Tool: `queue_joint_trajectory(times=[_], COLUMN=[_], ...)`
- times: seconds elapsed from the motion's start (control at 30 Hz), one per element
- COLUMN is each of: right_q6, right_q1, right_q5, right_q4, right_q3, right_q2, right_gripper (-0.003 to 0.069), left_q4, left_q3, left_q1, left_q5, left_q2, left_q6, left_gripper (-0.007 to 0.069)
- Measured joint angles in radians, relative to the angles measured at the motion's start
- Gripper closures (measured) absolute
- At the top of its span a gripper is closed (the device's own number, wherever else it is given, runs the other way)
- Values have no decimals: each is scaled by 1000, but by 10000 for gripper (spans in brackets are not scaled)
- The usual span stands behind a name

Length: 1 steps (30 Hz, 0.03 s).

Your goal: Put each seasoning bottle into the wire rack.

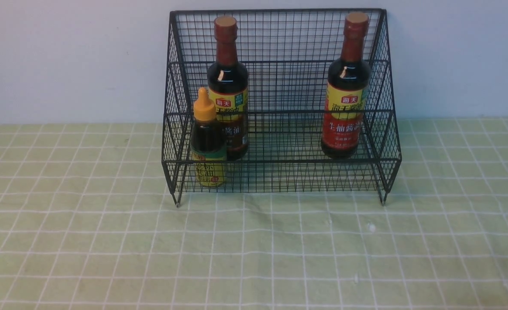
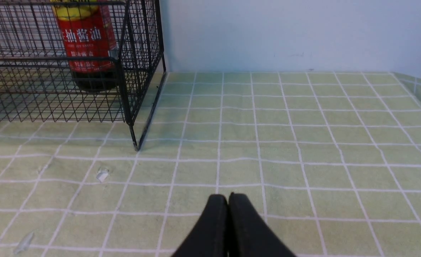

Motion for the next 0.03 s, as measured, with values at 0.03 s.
queue_joint_trajectory(times=[0.03], right_q6=[0], right_q1=[0], right_q5=[0], right_q4=[0], right_q3=[0], right_q2=[0], right_gripper=[673], left_q4=[0], left_q3=[0], left_q1=[0], left_q5=[0], left_q2=[0], left_q6=[0], left_gripper=[617])
